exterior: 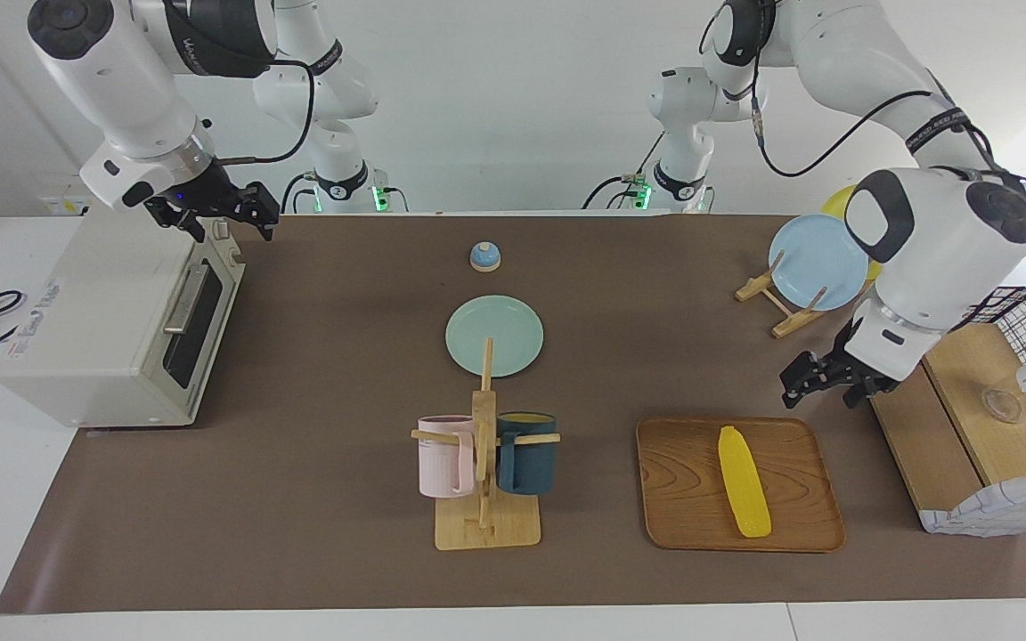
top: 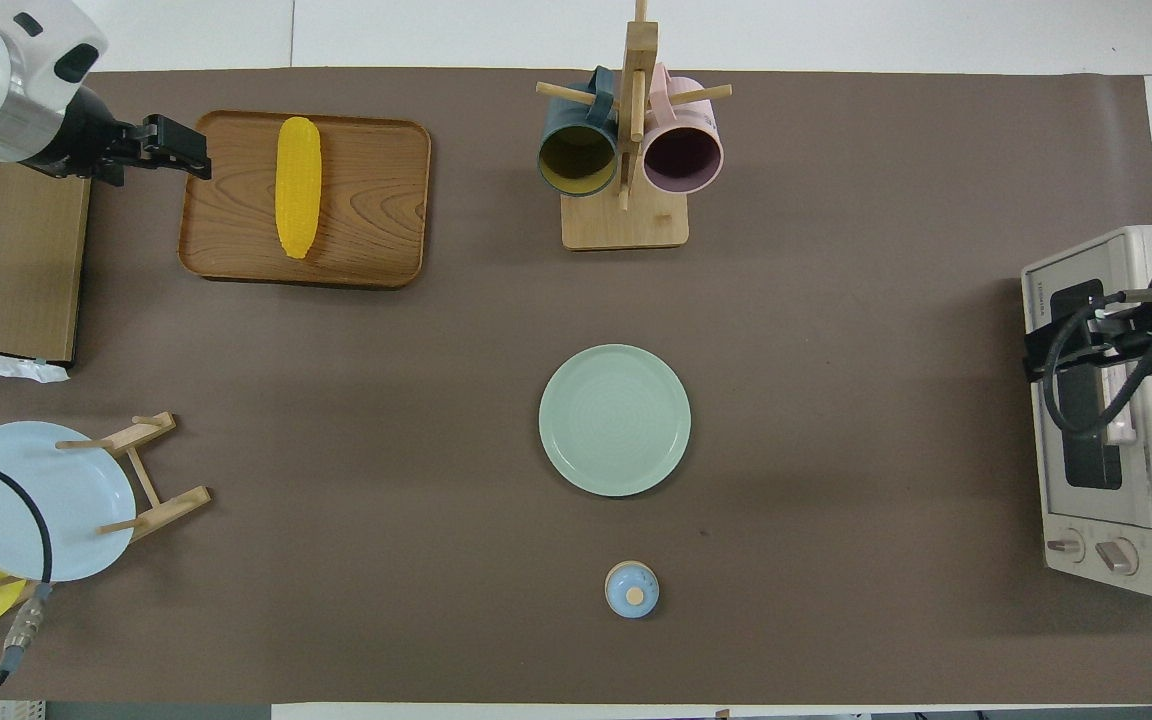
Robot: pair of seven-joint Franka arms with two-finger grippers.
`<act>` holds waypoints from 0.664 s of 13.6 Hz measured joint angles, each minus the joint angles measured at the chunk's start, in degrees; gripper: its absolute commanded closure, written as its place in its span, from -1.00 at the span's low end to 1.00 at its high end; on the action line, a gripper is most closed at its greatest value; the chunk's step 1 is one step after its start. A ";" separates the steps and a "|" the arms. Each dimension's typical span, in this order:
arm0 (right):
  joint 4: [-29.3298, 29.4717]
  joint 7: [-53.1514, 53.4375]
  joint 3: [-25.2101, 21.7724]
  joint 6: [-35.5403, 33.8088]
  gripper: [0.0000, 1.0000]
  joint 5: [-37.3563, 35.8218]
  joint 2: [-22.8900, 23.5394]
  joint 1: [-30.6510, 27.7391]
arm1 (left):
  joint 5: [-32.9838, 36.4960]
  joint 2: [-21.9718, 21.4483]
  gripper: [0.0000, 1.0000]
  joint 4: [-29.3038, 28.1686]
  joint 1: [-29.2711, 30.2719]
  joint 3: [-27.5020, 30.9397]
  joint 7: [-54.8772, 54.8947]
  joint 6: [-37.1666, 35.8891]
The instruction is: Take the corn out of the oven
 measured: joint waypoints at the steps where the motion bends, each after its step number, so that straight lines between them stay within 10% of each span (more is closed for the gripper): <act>1: 0.00 0.00 -0.89 0.00 -1.00 0.00 0.01 0.73 | 0.00 -1.79 -1.00 -0.10 0.00 0.00 -0.79 -2.51; 9: 0.59 0.00 -1.72 0.00 -1.00 0.00 0.15 0.77 | 0.03 -18.06 -1.00 -8.41 2.21 0.42 -1.84 -15.22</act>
